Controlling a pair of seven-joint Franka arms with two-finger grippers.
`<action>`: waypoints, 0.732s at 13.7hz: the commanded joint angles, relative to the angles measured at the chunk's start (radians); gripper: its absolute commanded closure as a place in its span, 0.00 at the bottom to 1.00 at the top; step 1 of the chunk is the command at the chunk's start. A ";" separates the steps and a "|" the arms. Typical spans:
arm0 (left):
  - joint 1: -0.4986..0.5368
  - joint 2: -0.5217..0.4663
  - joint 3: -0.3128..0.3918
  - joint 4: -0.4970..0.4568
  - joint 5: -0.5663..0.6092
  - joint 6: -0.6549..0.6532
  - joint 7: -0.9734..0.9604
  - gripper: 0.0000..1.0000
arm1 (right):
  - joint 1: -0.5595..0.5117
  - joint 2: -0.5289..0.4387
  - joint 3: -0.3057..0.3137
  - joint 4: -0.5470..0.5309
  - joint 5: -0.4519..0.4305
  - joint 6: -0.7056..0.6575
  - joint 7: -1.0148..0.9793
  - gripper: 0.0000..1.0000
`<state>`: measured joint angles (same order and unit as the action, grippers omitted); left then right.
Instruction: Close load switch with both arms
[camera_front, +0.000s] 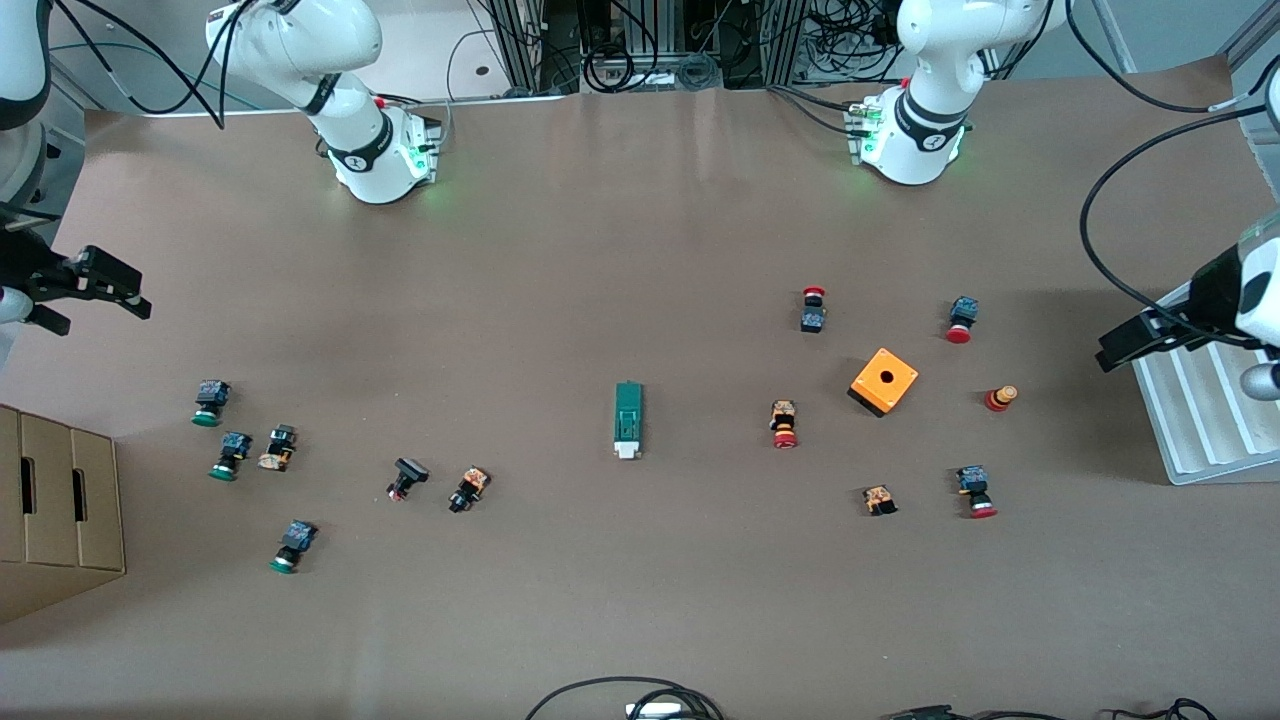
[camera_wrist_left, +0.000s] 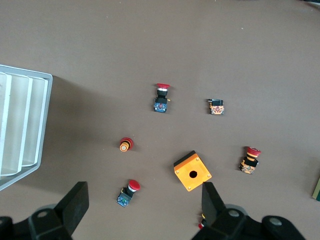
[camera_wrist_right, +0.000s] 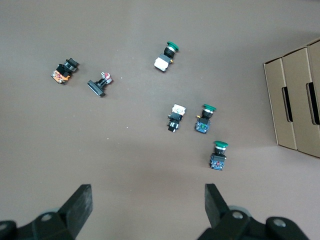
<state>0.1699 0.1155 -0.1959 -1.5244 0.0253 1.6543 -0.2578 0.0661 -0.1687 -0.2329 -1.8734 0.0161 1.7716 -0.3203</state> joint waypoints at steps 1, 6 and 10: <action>0.003 -0.014 -0.003 -0.006 -0.015 0.027 -0.005 0.00 | 0.008 -0.002 -0.002 0.016 -0.025 -0.017 -0.002 0.00; 0.023 -0.027 -0.003 0.042 0.002 -0.041 -0.002 0.00 | 0.009 -0.002 -0.002 0.017 -0.025 -0.015 0.000 0.00; 0.025 -0.030 0.078 0.055 -0.008 -0.097 0.000 0.00 | 0.009 -0.002 -0.002 0.017 -0.025 -0.017 0.000 0.00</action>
<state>0.1874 0.0938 -0.1542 -1.4861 0.0262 1.5904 -0.2619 0.0674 -0.1687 -0.2327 -1.8733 0.0161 1.7716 -0.3203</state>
